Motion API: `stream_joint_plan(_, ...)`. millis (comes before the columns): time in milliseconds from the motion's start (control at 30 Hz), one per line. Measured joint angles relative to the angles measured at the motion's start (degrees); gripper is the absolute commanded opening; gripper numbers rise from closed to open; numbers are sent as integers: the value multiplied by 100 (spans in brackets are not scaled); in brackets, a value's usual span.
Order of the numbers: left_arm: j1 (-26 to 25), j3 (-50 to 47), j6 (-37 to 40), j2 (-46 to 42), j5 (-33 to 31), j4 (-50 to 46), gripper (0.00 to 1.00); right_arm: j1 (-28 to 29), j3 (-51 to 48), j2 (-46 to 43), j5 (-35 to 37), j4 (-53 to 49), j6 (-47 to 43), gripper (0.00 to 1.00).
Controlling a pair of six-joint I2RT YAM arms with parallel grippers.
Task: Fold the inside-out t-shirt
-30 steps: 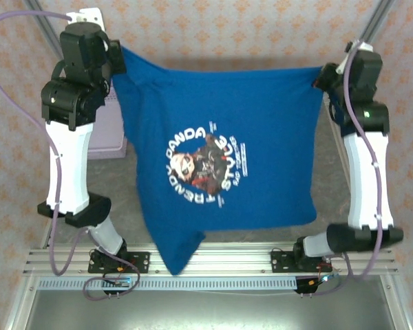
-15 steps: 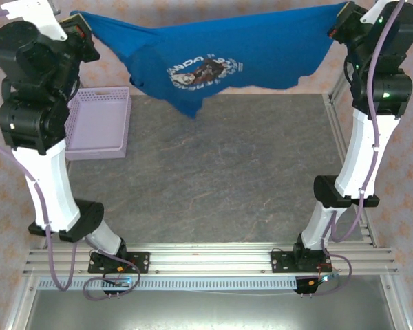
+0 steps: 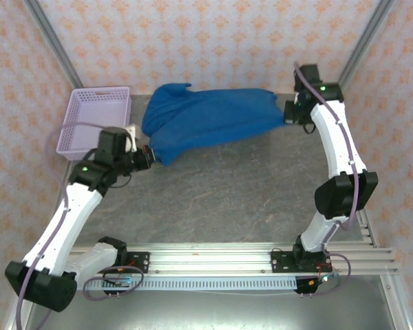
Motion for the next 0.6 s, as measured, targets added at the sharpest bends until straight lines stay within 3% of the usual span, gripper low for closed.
stream_joint_plan(233, -66, -892, -68, -70, 61, 203, 0, -9, -3171, -1593, 125, 1537, 120, 0)
stream_joint_plan(600, -498, -1773, -431, -46, 203, 66, 1, -282, -4817, -1945, 664, 2371, 785, 7)
